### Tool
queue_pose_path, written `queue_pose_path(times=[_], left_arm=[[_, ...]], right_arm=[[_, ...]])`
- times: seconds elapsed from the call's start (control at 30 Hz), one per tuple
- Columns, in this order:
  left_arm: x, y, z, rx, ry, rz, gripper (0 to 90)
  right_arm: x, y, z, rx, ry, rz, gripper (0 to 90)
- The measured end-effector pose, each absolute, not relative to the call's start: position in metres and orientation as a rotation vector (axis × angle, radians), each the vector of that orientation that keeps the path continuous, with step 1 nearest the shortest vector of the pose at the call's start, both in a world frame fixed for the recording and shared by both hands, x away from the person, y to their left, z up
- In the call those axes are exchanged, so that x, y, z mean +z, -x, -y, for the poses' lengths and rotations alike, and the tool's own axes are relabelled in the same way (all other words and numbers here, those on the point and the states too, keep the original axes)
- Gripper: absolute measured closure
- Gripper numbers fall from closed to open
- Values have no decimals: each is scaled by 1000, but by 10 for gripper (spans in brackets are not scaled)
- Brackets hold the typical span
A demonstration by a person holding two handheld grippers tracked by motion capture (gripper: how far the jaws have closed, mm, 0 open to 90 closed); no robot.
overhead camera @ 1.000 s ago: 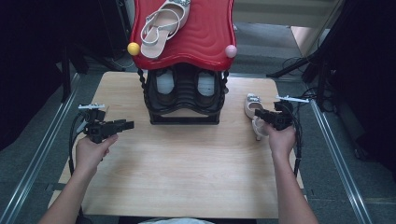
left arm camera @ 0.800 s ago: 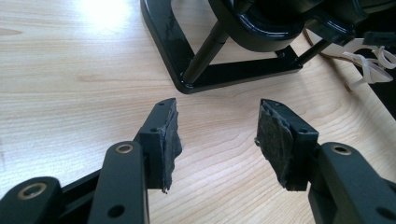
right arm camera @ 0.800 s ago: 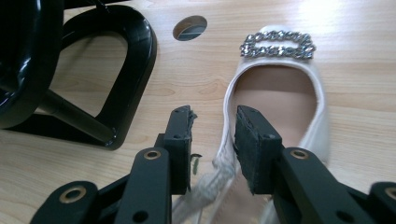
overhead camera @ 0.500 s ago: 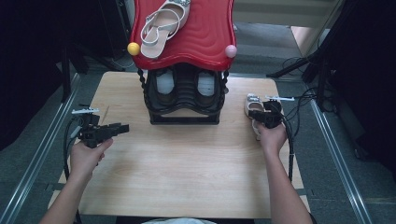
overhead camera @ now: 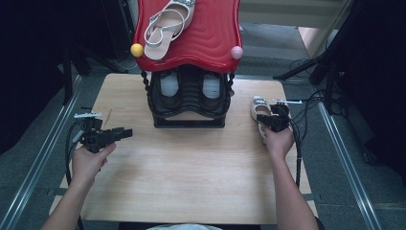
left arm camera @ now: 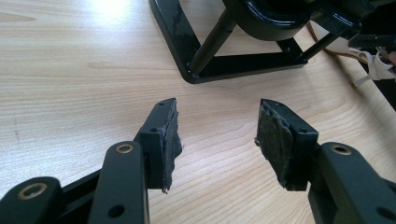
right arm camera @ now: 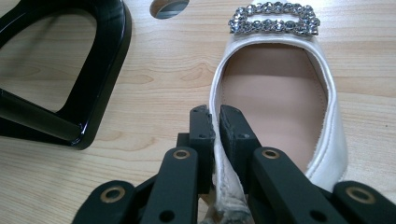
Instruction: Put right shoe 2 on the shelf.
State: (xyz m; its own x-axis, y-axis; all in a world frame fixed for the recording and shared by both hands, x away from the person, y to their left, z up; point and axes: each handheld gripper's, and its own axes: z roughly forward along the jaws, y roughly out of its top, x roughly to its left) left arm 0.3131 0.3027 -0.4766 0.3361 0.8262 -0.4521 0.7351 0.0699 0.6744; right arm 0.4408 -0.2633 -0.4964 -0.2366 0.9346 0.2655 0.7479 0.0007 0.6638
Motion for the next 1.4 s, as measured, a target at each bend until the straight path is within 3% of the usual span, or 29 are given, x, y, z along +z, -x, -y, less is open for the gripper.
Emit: queue_pose_path(times=[0.93,1.4], left_arm=[[-478,-313,-303,115,-1668,-1422,486],[-480,-314,-302,105,-1665,-1422,485]], right_arm=[[-484,-440,288,1295,-1867,-1936,888],[-461,-441,273,1359,-1827,-2007,889]])
